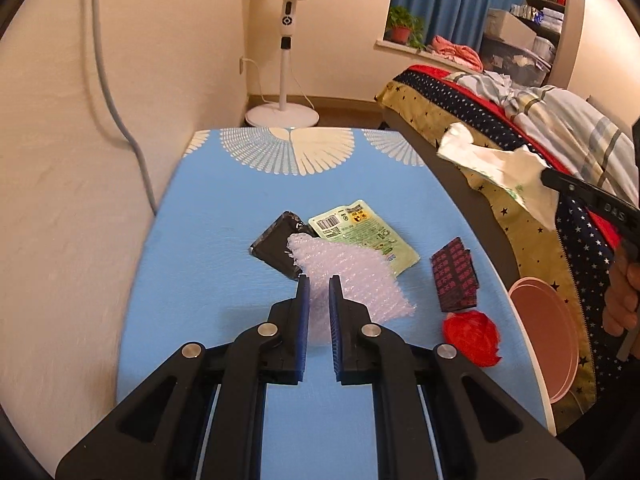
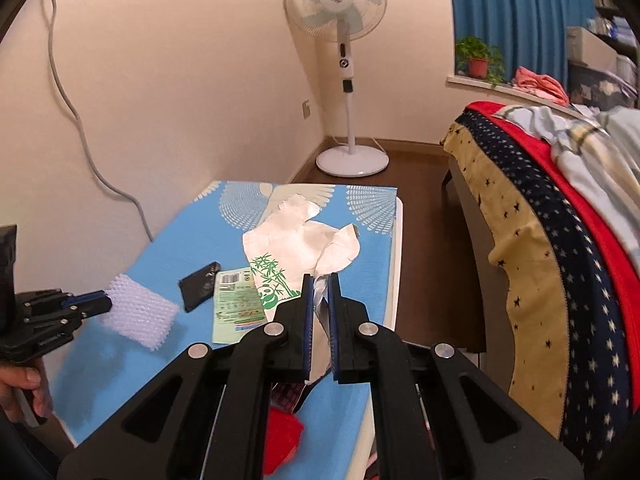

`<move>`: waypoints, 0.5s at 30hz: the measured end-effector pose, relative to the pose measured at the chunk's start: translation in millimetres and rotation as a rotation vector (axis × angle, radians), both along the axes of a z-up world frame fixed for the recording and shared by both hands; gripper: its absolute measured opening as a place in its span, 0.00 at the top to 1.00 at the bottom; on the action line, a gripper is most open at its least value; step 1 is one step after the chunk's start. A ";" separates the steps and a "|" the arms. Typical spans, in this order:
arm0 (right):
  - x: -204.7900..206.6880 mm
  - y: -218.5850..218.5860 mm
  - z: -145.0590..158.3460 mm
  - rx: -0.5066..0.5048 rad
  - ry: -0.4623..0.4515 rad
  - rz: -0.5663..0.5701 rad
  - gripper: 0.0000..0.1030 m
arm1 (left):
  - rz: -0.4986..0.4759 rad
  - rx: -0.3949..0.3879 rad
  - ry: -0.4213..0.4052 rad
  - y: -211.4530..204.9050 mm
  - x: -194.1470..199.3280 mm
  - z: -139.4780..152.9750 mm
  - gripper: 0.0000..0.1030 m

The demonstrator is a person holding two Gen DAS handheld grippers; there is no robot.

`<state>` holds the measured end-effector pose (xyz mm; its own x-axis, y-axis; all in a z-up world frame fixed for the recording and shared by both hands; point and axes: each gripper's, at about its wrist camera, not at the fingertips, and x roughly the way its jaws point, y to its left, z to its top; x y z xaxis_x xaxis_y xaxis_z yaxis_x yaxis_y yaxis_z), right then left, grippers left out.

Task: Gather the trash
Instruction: 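Carry the white tissue and pink foam mesh over the pink bin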

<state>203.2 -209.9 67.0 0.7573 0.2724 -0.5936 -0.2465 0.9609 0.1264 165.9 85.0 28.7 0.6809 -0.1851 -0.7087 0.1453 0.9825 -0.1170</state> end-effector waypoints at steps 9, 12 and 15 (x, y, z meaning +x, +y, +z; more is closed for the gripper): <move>-58.9 -8.9 12.2 0.005 -0.069 -0.044 0.93 | 0.053 -0.081 -0.076 -23.8 -37.6 13.5 0.91; -74.6 -13.4 12.0 -0.002 -0.080 -0.061 0.93 | 0.079 -0.098 -0.104 -32.1 -50.0 15.0 0.91; -87.2 -18.6 11.2 -0.008 -0.088 -0.078 0.93 | 0.090 -0.089 -0.130 -39.2 -58.5 16.2 0.91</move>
